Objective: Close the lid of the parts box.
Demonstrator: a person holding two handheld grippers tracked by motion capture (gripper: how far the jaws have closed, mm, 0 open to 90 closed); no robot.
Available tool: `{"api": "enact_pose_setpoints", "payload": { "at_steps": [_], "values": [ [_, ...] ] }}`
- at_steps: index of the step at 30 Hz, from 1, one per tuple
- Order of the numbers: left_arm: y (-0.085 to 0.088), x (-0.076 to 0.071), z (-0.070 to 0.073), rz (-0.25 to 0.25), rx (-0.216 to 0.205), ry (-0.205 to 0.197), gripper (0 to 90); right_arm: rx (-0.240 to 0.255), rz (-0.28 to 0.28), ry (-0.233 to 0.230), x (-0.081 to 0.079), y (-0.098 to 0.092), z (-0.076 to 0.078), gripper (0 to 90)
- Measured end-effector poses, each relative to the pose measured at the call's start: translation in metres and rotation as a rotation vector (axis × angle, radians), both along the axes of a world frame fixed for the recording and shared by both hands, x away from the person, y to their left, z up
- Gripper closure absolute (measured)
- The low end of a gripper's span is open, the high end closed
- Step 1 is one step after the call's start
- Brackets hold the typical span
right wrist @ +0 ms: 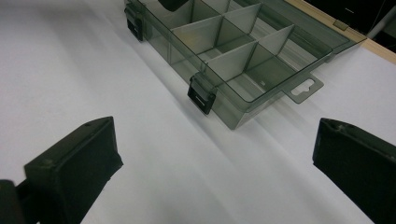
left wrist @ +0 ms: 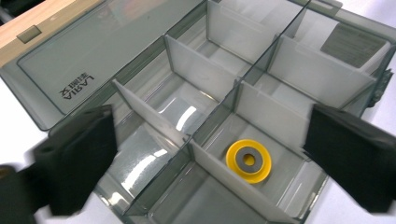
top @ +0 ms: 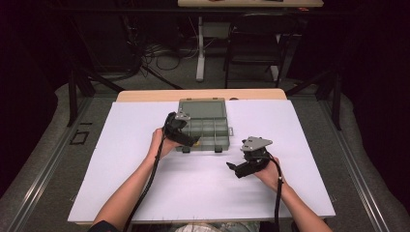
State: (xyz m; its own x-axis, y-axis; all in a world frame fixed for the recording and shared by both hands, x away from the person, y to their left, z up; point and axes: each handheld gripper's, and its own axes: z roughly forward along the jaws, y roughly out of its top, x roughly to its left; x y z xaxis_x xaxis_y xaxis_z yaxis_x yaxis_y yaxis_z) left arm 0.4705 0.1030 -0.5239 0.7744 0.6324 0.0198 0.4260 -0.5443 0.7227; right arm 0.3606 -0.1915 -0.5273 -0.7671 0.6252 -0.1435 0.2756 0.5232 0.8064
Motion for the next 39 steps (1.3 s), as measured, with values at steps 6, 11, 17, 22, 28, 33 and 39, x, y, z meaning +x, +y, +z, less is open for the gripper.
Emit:
{"api": "enact_pose_setpoints", "payload": {
  "at_steps": [6,11,17,22,28,33,39],
  "values": [
    [0.003,0.001,-0.003,0.008,0.005,0.004,25.7,0.002,-0.001,0.002,0.000,-0.001,0.000,0.0],
    [0.003,0.003,-0.006,0.031,0.015,-0.001,31.6,0.002,-0.002,0.003,0.000,0.000,0.000,0.0],
    [0.005,0.006,-0.010,0.045,0.012,0.017,38.5,0.003,0.001,0.005,0.001,-0.001,0.000,0.0],
    [0.006,0.006,-0.012,0.061,-0.006,0.022,44.0,0.004,0.002,0.003,0.000,-0.001,0.000,0.0],
    [0.005,0.006,-0.014,0.064,-0.009,0.033,49.6,0.005,0.002,0.003,0.000,-0.001,0.001,0.0],
    [0.003,0.005,-0.016,0.064,-0.004,0.033,51.9,0.005,0.003,0.003,0.000,0.000,0.000,0.0],
    [0.002,0.004,-0.016,0.083,-0.003,0.020,53.7,0.004,0.003,0.002,0.001,0.000,0.000,0.0]
  ]
}}
